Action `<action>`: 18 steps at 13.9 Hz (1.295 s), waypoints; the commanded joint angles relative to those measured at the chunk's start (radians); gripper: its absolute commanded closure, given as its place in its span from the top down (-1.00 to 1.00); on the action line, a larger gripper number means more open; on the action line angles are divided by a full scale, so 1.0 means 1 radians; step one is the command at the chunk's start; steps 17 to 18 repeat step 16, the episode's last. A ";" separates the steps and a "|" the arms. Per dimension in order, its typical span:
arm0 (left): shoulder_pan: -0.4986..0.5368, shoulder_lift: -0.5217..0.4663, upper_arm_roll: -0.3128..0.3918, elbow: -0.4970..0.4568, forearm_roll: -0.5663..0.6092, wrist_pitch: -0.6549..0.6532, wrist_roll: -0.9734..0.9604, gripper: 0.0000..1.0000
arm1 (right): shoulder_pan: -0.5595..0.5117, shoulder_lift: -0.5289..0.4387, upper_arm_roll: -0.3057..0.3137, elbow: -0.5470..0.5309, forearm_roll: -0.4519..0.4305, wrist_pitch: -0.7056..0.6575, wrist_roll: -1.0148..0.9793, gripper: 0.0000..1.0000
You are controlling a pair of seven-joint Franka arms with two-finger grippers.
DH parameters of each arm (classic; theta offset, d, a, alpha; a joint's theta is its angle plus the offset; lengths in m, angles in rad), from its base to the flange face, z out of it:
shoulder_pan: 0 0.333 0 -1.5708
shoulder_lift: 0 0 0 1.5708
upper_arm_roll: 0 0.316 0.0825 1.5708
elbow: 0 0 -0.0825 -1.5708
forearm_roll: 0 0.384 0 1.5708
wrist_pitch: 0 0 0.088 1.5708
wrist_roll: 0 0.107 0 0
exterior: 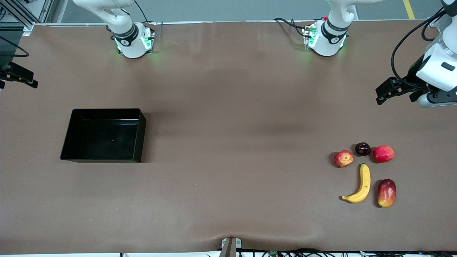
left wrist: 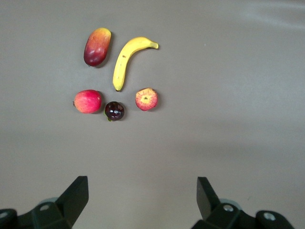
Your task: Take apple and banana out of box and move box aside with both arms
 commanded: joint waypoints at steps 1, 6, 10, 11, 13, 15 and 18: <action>-0.003 -0.009 0.007 0.011 -0.021 0.006 0.020 1.00 | -0.006 -0.025 0.015 -0.019 -0.013 0.013 0.046 1.00; -0.008 -0.007 0.005 0.015 -0.021 -0.003 0.014 1.00 | -0.012 -0.022 0.017 -0.019 0.015 0.022 0.099 1.00; -0.009 -0.006 0.004 0.017 -0.019 -0.020 0.013 1.00 | -0.001 -0.024 0.020 -0.019 0.016 0.022 0.099 1.00; -0.008 -0.006 0.005 0.017 -0.021 -0.022 0.014 1.00 | -0.001 -0.024 0.020 -0.019 0.016 0.022 0.099 1.00; -0.008 -0.004 0.005 0.017 -0.022 -0.022 0.016 1.00 | -0.004 -0.024 0.020 -0.017 0.016 0.024 0.099 1.00; -0.008 0.003 0.005 0.017 -0.021 -0.022 0.007 1.00 | -0.004 -0.024 0.020 -0.013 0.021 0.025 0.099 1.00; -0.006 0.003 0.005 0.017 -0.021 -0.022 0.007 1.00 | -0.006 -0.024 0.018 -0.011 0.040 0.027 0.099 1.00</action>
